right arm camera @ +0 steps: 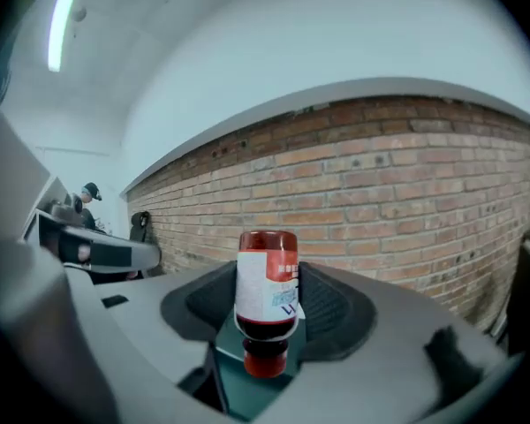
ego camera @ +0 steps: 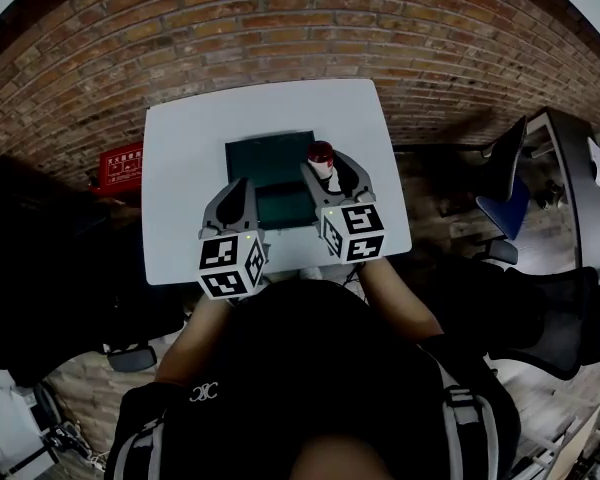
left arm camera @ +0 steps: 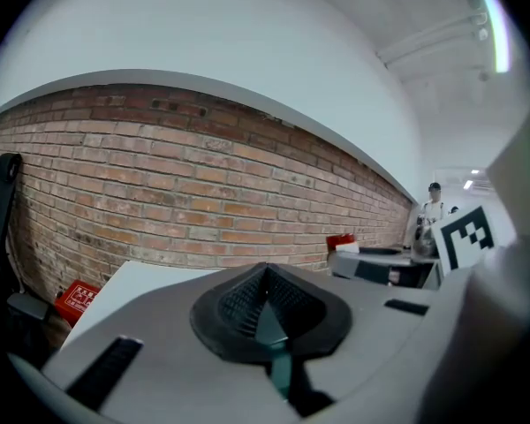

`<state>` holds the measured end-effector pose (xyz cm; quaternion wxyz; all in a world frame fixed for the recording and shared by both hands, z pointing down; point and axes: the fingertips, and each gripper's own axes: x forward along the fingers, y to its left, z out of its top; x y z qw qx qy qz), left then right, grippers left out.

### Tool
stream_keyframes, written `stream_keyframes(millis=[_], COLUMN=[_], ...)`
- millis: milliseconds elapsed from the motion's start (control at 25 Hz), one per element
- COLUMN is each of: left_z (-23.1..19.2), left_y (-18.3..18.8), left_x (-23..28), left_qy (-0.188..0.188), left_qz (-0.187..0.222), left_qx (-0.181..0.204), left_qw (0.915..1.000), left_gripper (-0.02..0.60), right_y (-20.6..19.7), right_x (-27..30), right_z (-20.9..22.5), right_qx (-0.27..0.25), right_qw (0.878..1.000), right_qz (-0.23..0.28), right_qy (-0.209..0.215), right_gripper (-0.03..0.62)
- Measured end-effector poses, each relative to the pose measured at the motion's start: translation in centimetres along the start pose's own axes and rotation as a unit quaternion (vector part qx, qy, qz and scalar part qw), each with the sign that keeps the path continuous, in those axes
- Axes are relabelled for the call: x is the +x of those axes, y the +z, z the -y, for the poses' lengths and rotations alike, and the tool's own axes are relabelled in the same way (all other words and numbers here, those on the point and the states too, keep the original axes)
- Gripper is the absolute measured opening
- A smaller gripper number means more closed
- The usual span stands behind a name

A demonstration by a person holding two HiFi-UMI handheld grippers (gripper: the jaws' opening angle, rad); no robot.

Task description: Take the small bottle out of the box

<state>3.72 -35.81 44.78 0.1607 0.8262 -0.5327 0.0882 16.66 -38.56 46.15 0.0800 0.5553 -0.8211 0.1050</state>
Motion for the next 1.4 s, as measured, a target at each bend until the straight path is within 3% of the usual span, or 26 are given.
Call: stream_keyframes(millis=[200, 400, 720, 1400], left_z=[0.2, -0.3, 0.6, 1.0], left_y=[0.4, 1.5, 1.4, 0.3], left_x=[0.5, 0.6, 1.0, 0.5], left_qy=[-0.007, 0.004, -0.016, -0.027], left_qz=[0.005, 0.027, 0.016, 0.005], left_qx=[0.006, 0.008, 0.005, 0.000], left_qw=[0.9999, 0.9996, 0.9997, 0.9996], left_gripper=[0.011, 0.011, 0.011, 0.011], right_y=[3.8, 3.4, 2.1, 1.0], right_x=[-3.0, -4.6, -5.0, -5.2], right_z=[1.5, 3.0, 3.1, 2.1], right_qx=[-0.034, -0.004, 0.025, 0.033], right_qw=[0.993, 0.988, 0.990, 0.992], right_qz=[0.083, 0.101, 0.090, 0.071], right_qy=[-0.079, -0.121, -0.111, -0.095], right_gripper=[0.215, 0.215, 0.215, 0.215])
